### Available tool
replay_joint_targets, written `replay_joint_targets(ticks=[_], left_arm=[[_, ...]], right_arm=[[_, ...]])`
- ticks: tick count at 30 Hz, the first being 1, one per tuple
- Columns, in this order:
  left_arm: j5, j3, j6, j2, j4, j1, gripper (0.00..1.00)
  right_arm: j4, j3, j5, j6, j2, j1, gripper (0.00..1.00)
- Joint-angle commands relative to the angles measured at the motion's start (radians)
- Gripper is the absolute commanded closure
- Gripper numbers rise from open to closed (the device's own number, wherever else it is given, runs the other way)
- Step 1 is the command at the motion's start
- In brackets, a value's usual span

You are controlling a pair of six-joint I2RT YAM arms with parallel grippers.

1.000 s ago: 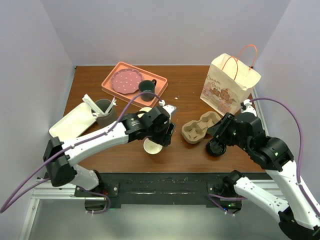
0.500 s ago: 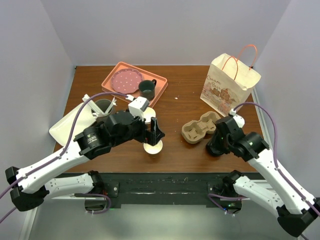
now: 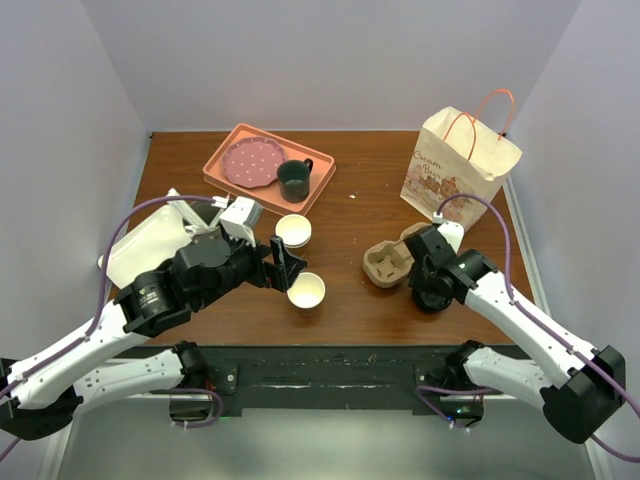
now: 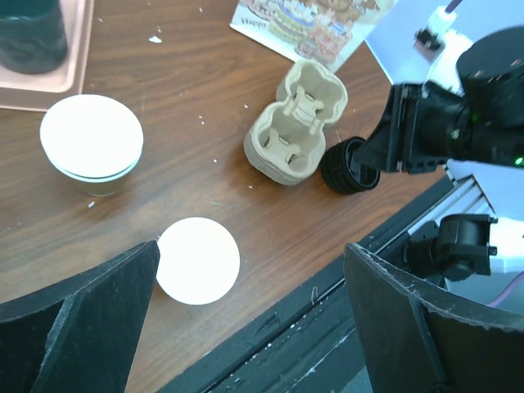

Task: Pack the takeout coffee

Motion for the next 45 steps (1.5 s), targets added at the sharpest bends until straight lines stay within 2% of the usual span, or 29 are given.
replay_joint_targets(ticks=[1, 10, 22, 37, 45], left_arm=[[-0.073, -0.007, 0.002, -0.016, 0.032, 0.002, 0.01], [-0.094, -0.018, 0.005, -0.032, 0.039, 0.002, 0.02], [-0.085, -0.021, 0.002, -0.03, 0.042, 0.002, 0.02], [-0.08, -0.021, 0.013, -0.025, 0.066, 0.002, 0.02], [-0.065, -0.027, 0.019, -0.013, 0.075, 0.002, 0.03]], right_arm=[[0.1, -0.047, 0.044, -0.07, 0.008, -0.004, 0.64], [0.139, -0.07, 0.027, -0.044, 0.094, -0.01, 0.65], [0.146, -0.081, 0.03, -0.038, 0.14, -0.026, 0.72], [0.125, -0.06, 0.036, -0.066, 0.114, -0.029, 0.86], [0.084, -0.012, 0.026, -0.066, 0.083, -0.03, 0.89]])
